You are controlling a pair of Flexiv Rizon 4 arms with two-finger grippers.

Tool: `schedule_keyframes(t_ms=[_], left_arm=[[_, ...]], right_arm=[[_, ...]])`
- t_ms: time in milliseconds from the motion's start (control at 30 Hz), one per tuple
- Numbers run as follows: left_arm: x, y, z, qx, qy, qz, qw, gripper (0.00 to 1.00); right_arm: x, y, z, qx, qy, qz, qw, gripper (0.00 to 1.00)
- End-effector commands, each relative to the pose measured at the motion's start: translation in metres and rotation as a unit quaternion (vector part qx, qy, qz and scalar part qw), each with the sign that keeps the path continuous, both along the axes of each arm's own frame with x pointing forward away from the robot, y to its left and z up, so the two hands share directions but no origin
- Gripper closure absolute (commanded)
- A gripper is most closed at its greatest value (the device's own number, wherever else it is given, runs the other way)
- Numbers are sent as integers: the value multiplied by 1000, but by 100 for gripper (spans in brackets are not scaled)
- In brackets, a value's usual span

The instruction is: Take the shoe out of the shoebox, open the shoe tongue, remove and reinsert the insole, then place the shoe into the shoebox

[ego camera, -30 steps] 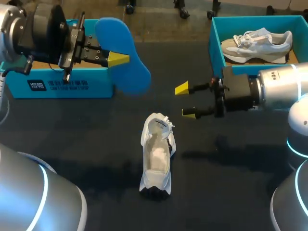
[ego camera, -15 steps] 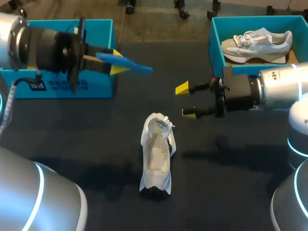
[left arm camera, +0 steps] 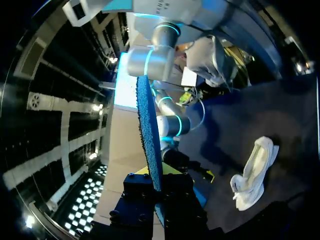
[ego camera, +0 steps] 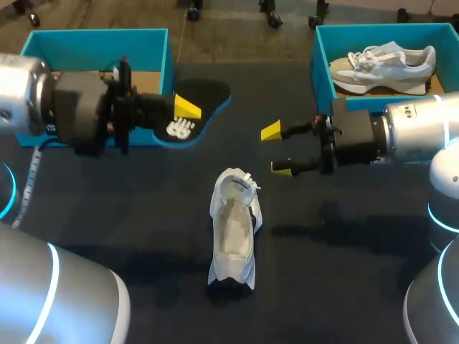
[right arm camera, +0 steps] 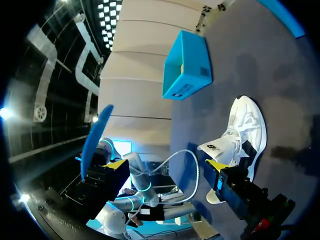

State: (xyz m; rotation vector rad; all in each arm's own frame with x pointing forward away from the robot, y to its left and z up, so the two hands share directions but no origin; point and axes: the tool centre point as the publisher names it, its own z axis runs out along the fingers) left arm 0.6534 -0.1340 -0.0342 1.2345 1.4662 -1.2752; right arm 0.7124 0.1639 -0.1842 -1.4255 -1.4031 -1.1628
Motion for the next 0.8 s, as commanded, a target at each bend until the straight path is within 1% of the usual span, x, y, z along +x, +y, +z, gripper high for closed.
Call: schedule_keyframes(t_ms=[33, 300, 333, 367, 433, 467, 533, 700, 733, 767, 800], left_arm=[[2, -10, -24, -52, -123, -7, 991, 100], [2, -10, -24, -52, -123, -7, 991, 100], [5, -12, -30, -52, -122, -18, 991, 100], [11, -13, -37, -51, -136, -5, 989, 100], [22, -17, -51, -49, -133, -1, 990, 100], [27, -19, -56, -46, -123, 1, 991, 100], [36, -23, -65, -47, -135, 5, 990, 100], [48, -29, -83, -65, -182, 5, 981, 100], [49, -32, -92, -54, -222, 3, 974, 100], [50, -32, -97, -61, -219, -5, 974, 100], [50, -32, -97, -61, -219, -5, 974, 100]], right_arm=[[0, 2, -1, 0, -1, -1, 1000, 0], [0, 2, -1, 0, -1, -1, 1000, 0], [0, 2, -1, 0, -1, -1, 1000, 0], [0, 2, -1, 0, -1, -1, 1000, 0], [0, 2, -1, 0, -1, -1, 1000, 0], [0, 2, -1, 0, -1, -1, 1000, 0], [0, 2, -1, 0, -1, -1, 1000, 0], [0, 2, -1, 0, -1, -1, 1000, 0], [0, 2, -1, 0, -1, -1, 1000, 0], [0, 2, -1, 0, -1, -1, 1000, 0], [0, 2, -1, 0, -1, -1, 1000, 0]])
